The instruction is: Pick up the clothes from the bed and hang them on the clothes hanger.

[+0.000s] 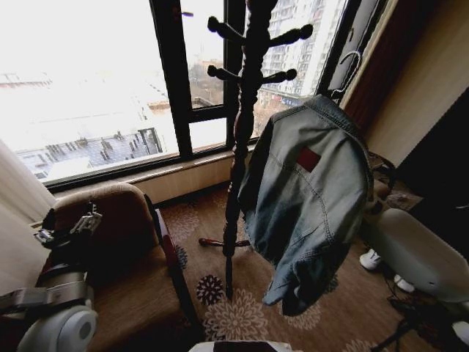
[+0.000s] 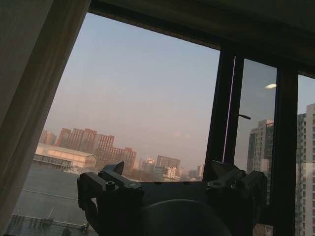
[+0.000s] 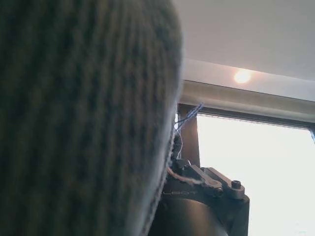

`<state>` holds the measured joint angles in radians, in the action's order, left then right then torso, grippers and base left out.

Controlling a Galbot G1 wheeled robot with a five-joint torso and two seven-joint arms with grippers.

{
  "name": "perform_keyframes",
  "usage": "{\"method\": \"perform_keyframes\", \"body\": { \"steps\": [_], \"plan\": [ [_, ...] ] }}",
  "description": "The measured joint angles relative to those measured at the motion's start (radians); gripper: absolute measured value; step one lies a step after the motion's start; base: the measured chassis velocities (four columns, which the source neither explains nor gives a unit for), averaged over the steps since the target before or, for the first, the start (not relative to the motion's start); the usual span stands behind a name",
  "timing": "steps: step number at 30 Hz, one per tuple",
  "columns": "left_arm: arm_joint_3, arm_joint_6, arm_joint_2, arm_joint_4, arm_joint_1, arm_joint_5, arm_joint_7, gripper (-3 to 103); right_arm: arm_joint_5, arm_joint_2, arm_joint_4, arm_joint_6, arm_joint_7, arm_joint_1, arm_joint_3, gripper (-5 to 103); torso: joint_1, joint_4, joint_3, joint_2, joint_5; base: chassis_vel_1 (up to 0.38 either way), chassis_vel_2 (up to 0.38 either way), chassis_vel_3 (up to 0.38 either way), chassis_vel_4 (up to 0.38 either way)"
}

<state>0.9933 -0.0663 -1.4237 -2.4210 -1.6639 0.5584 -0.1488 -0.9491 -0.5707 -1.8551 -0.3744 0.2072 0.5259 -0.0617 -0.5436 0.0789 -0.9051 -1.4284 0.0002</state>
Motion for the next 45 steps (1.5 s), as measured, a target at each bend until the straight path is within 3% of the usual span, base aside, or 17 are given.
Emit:
{"method": "perform_keyframes", "body": {
  "steps": [4,12,24,33,45],
  "plan": [
    [0.002,-0.001,0.003,0.000,0.000,0.004,0.001,100,-0.002,-0.003,0.011,0.021,0.055,-0.020,0.013,21,0.000,0.0000,0.000,0.000,-0.0004,0.000,0.000,0.000,0.000],
    [0.014,-0.005,0.011,-0.003,-0.007,0.014,0.001,100,-0.077,-0.024,0.049,0.041,0.074,-0.054,0.063,21,0.000,0.0001,0.000,0.000,-0.0002,0.000,0.000,0.000,0.000],
    [0.013,-0.007,0.001,-0.005,-0.011,0.009,0.003,100,-0.039,-0.057,0.112,0.105,0.224,-0.157,0.124,21,0.000,-0.0001,0.000,0.000,-0.0002,0.000,0.000,0.000,0.000],
    [0.008,-0.008,-0.005,-0.005,-0.008,0.003,0.004,100,-0.067,-0.067,0.143,0.112,0.222,-0.197,0.147,21,0.000,0.0000,0.000,0.000,-0.0002,0.000,0.000,0.000,0.000],
    [0.008,-0.012,-0.002,-0.001,-0.010,0.003,0.006,100,-0.094,-0.130,0.241,0.110,0.145,-0.272,0.217,21,0.000,0.0000,0.000,0.000,-0.0002,0.000,0.000,0.000,0.000]
  ]
}}
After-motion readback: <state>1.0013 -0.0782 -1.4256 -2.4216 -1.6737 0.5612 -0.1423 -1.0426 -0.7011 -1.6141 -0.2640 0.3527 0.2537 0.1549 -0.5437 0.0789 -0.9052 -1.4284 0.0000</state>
